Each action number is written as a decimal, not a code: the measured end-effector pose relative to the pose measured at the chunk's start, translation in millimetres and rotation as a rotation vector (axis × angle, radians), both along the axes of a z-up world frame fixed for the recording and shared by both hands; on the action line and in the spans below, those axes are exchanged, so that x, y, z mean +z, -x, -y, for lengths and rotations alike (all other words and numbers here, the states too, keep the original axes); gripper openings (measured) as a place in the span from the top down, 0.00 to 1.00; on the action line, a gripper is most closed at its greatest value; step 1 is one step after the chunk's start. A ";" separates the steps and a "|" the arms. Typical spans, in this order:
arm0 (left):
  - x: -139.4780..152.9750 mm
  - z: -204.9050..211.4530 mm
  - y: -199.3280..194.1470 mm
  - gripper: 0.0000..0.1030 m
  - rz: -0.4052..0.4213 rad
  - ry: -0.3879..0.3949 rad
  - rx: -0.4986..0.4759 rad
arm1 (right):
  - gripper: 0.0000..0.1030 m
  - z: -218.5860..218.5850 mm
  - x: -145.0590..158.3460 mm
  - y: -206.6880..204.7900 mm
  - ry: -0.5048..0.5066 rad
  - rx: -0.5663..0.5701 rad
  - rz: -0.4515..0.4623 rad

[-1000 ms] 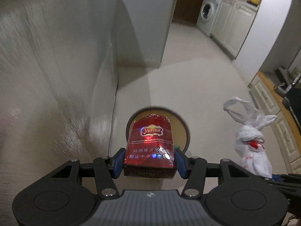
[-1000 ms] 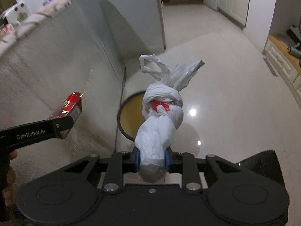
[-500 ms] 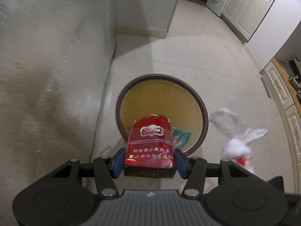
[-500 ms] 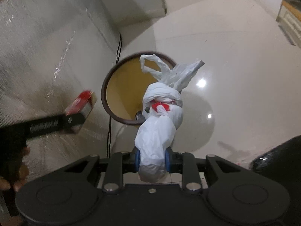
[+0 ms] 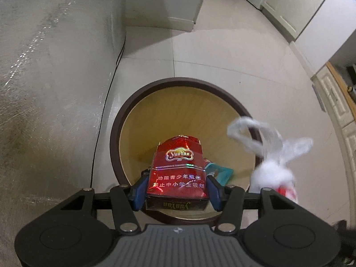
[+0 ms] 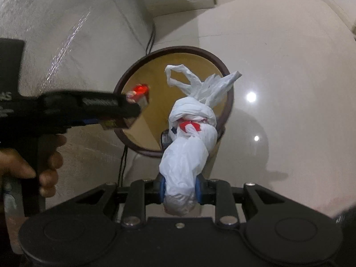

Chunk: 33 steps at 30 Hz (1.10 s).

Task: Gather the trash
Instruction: 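Open the left tool dropping the snack bag while the right tool drops the plastic bag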

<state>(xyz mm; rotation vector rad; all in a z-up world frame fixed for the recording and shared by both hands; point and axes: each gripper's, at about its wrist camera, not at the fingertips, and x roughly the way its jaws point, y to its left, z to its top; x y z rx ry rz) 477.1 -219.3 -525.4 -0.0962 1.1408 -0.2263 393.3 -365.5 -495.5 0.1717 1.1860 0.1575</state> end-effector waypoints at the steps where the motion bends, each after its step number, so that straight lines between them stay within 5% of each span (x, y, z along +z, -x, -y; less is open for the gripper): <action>1: -2.8 -0.6 -1.1 0.46 -0.002 -0.005 -0.005 | 0.73 -0.5 2.3 -7.9 0.017 0.018 -0.002; 9: -15.1 -5.1 -2.9 0.46 -0.008 -0.044 -0.017 | 0.65 -8.4 4.1 -69.9 0.033 0.140 0.021; 13: -19.2 -9.4 -2.8 0.46 -0.015 -0.046 -0.014 | 0.65 -6.6 11.2 -89.9 -0.032 0.097 0.052; 18: -19.5 -12.2 -6.2 0.45 -0.018 -0.030 -0.004 | 0.51 1.5 10.7 -89.6 -0.078 0.017 0.064; 20: -17.9 -15.2 -4.3 0.42 -0.029 -0.020 -0.005 | 0.51 0.6 7.2 -85.9 -0.059 0.015 0.054; 22: -17.5 -15.3 -3.4 0.29 -0.039 -0.014 -0.006 | 0.50 4.2 4.3 -81.2 -0.048 0.007 0.040; 33: -13.4 -9.5 11.7 0.16 -0.066 -0.048 -0.032 | 0.40 26.2 1.4 -62.9 -0.045 -0.042 -0.012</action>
